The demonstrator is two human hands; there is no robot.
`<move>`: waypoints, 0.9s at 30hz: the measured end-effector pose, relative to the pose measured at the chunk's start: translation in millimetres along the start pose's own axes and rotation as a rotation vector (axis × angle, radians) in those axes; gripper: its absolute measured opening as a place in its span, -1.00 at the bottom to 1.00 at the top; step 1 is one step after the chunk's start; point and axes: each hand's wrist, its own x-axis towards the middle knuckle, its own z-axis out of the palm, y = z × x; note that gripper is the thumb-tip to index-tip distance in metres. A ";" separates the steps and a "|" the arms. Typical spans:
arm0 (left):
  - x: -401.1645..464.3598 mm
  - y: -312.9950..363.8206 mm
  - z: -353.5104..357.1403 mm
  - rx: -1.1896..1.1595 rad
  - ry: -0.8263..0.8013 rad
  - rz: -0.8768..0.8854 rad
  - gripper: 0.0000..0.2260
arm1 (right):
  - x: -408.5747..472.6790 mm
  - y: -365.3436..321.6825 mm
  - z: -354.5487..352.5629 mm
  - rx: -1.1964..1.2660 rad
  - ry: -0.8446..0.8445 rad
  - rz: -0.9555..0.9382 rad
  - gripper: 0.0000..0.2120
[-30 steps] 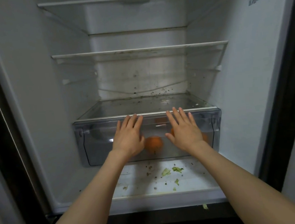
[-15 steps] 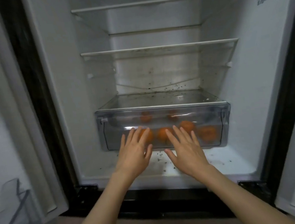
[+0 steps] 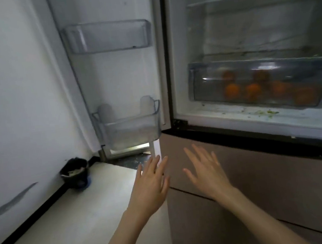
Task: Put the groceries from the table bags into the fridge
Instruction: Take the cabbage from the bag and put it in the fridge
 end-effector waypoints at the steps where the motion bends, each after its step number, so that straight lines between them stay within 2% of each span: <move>1: -22.1 -13.7 -7.6 0.019 0.010 -0.052 -0.55 | -8.6 -19.7 7.5 0.015 -0.022 -0.032 -0.43; 3: -64.5 -37.8 -23.5 0.054 0.012 -0.145 -0.54 | -23.0 -57.4 22.7 0.037 -0.066 -0.108 -0.44; 7: -140.7 -80.0 -62.0 0.073 0.034 -0.319 -0.37 | -38.7 -132.3 52.7 0.064 -0.109 -0.252 -0.43; 11: -199.1 -129.8 -100.2 0.125 0.098 -0.495 -0.53 | -37.5 -212.4 71.3 0.067 -0.145 -0.419 -0.44; 15: -255.1 -178.5 -135.4 0.192 0.158 -0.636 -0.48 | -31.7 -297.2 93.3 0.105 -0.157 -0.592 -0.44; 22: -322.0 -266.4 -168.0 0.180 0.219 -0.917 -0.54 | -9.9 -431.9 146.7 0.128 -0.202 -0.822 -0.44; 27: -347.0 -338.1 -198.6 0.209 0.274 -1.012 -0.55 | 18.0 -520.9 171.0 0.162 -0.223 -0.957 -0.45</move>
